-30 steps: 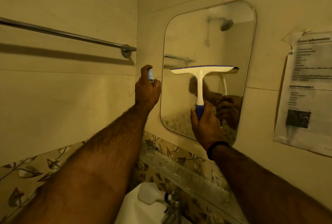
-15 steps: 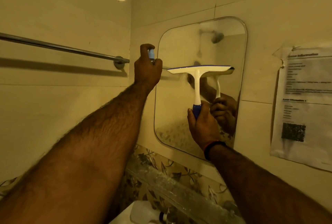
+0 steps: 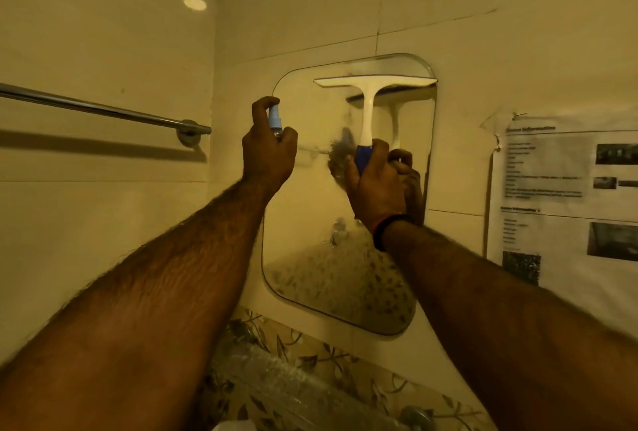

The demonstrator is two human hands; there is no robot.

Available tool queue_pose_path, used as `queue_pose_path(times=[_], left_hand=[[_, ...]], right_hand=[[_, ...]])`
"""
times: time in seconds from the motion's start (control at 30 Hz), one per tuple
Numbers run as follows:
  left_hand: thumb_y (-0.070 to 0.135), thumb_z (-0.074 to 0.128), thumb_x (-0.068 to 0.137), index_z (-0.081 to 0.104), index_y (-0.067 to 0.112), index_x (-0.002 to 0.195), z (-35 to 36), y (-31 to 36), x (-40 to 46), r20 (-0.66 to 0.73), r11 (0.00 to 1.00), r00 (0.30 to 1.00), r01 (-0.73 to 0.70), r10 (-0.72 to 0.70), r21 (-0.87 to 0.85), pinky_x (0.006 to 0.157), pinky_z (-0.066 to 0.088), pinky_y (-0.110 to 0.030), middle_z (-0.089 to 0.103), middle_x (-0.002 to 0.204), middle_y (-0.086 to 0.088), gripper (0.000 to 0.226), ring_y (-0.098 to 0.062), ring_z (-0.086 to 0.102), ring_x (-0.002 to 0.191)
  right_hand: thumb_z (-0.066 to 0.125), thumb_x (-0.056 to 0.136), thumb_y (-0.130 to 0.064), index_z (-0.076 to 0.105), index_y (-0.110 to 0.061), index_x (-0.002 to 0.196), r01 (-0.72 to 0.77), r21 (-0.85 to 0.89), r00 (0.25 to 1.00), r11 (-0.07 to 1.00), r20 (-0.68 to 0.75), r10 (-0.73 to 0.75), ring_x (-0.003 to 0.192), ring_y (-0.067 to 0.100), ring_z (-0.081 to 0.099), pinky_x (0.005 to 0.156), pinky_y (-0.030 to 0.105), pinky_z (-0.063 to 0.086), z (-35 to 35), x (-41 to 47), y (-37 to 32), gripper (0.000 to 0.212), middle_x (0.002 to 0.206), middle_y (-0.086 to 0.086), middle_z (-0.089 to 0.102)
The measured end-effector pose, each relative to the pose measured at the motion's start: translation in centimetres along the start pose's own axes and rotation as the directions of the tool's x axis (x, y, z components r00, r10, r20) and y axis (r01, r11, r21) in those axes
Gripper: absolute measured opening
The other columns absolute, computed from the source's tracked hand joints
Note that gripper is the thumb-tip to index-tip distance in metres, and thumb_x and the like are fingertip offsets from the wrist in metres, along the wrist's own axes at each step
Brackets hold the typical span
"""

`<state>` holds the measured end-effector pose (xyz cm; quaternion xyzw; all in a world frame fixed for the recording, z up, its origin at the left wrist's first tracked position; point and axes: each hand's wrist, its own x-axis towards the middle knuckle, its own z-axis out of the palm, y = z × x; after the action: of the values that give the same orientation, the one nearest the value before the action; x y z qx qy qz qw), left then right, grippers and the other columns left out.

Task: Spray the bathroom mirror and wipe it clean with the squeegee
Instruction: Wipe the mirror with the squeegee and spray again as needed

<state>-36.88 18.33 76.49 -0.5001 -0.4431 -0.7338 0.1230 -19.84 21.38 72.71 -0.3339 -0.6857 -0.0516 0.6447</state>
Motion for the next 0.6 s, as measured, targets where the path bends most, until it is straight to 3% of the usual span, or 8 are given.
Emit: queue_pose_path(times=[0.13,0.37,0.5,0.6], left_hand=[[0.015,0.057,0.090,0.039,0.037,0.127,1.7,1.3,0.2,0.029,0.998,1.000,0.002,-0.001,-0.056,0.058,0.058,-0.047,0.054,0.076,0.004,0.046,-0.020,0.058,0.060],[0.016,0.058,0.091,0.040,0.040,0.126,6.0,3.7,-0.9,0.170,0.990,0.985,0.019,0.005,-0.137,0.041,0.051,-0.022,0.057,0.080,0.001,0.046,-0.018,0.060,0.056],[0.019,0.056,0.092,0.041,0.042,0.122,8.3,4.9,-1.5,0.204,0.985,0.978,0.004,0.031,-0.170,0.044,0.055,-0.027,0.060,0.075,0.003,0.041,-0.015,0.062,0.057],[0.020,0.055,0.093,0.043,0.038,0.124,9.9,5.9,-1.6,0.185,0.981,0.981,-0.028,0.064,-0.191,0.043,0.053,-0.021,0.058,0.072,0.007,0.038,-0.007,0.058,0.055]], right_hand=[[0.051,0.094,-0.040,0.035,-0.012,0.123,0.029,-0.044,1.000,0.999,-0.005,-0.029,0.054,0.008,0.043,0.047,0.024,0.036,-0.8,2.0,-0.3,0.044,0.070,-0.011,0.039],[0.051,0.092,-0.044,0.037,-0.012,0.121,0.041,-0.047,0.997,0.998,-0.065,-0.044,0.072,0.022,0.055,0.060,0.032,0.044,-2.9,3.1,0.6,0.045,0.087,0.001,0.049],[0.041,0.085,-0.058,0.036,-0.013,0.121,0.054,-0.035,0.993,0.998,-0.099,-0.058,0.057,0.007,0.048,0.050,0.016,0.032,-4.6,3.4,1.6,0.057,0.073,-0.012,0.045],[0.033,0.079,-0.066,0.034,-0.014,0.120,0.074,-0.077,0.990,0.994,-0.116,-0.083,0.056,0.003,0.047,0.048,0.016,0.031,-5.8,3.5,2.3,0.067,0.067,-0.016,0.042]])
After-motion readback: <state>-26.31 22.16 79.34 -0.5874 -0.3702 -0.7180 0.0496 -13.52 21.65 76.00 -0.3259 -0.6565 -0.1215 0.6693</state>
